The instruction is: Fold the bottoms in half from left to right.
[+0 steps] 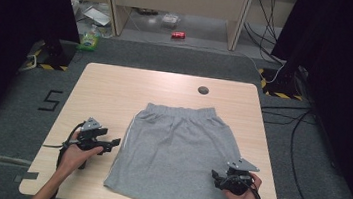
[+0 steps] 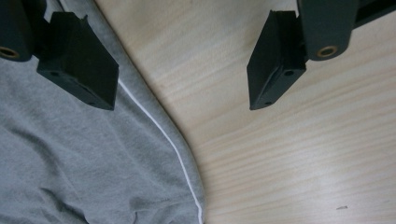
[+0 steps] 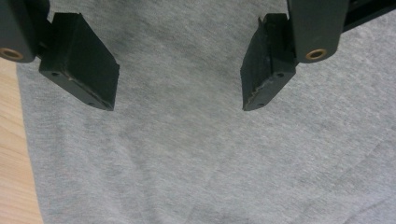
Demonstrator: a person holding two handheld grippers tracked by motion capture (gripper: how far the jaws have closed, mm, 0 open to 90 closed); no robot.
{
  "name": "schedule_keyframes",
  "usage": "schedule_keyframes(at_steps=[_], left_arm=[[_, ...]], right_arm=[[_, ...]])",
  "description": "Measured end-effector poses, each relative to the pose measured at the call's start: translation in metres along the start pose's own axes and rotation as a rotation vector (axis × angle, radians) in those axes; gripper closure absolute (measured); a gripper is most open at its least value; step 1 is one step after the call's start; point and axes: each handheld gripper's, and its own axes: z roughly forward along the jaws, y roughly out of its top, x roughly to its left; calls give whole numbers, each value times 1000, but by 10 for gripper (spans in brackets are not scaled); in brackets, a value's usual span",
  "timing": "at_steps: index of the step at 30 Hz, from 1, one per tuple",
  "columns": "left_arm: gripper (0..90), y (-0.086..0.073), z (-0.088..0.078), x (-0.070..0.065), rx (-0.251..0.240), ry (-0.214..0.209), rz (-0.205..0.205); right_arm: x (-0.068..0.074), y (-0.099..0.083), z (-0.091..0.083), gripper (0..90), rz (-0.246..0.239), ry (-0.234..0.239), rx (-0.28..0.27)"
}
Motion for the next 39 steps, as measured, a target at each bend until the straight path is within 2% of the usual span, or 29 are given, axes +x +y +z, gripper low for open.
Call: schedule_keyframes(at_steps=[6,11,23,26,39], left_arm=[[251,17,10,-4,-6,-12,9],[261,29,25,-6,-15,-14,-1],[284,47,50,-7,-13,-28,-27],[304,52,57,-6,4,-41,-47],[399,71,85,2,39,-36,-65]], right_arm=[[0,0,-1,286,6,-4,-9],[0,0,-1,286,9,-6,-8],[-1,0,0,286,5,-7,-9],[0,0,0,286,6,-6,-8],[0,-1,1,285,-1,-1,2]])
